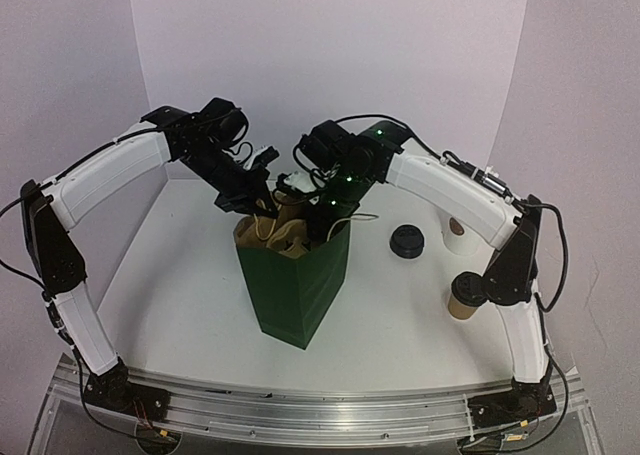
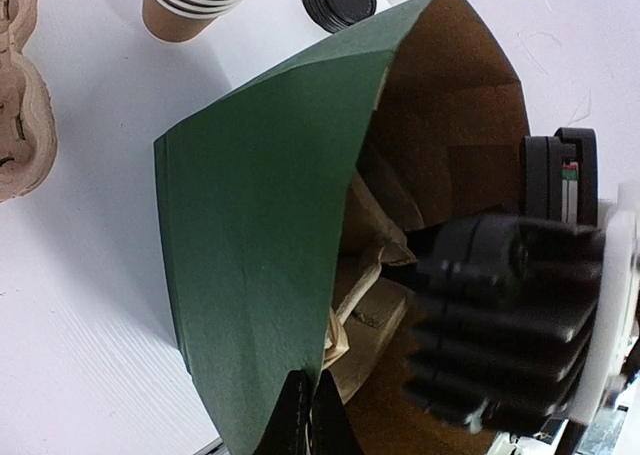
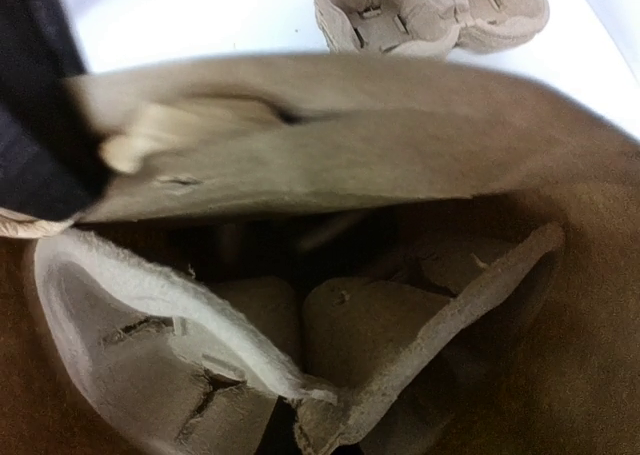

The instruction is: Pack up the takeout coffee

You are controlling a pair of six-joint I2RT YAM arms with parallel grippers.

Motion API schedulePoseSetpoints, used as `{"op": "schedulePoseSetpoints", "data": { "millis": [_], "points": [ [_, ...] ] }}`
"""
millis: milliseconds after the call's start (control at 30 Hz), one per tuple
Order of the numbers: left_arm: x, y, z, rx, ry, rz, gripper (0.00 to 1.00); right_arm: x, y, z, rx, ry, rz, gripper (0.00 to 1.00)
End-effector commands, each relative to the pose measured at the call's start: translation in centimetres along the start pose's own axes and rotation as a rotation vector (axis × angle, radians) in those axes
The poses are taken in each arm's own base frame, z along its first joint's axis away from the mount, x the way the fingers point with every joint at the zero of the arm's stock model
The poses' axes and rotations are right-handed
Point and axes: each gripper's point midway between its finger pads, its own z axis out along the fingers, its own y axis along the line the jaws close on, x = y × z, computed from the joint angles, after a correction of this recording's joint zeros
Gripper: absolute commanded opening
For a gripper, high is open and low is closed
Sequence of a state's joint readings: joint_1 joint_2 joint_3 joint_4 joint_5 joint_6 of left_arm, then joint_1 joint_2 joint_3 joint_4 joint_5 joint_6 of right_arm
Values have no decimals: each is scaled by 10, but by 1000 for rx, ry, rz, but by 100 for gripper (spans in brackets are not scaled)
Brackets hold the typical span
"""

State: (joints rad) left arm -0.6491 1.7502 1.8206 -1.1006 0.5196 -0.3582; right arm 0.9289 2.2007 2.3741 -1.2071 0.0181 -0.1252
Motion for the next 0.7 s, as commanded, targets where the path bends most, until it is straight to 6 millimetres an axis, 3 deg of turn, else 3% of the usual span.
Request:
{"op": "schedulePoseSetpoints", "data": {
  "millis": [0,300,667],
  "points": [
    [-2,-4,-2,0,4,15,0,-18,5,-25,24,-93,-73,0],
    [-5,-5,1,10,7,17,0,-25,16,-20,-14,-108,-58,0],
    [-10,-6,1,5,-4,27,0,-3,14,4,-18,-19,-17,0]
  ]
}}
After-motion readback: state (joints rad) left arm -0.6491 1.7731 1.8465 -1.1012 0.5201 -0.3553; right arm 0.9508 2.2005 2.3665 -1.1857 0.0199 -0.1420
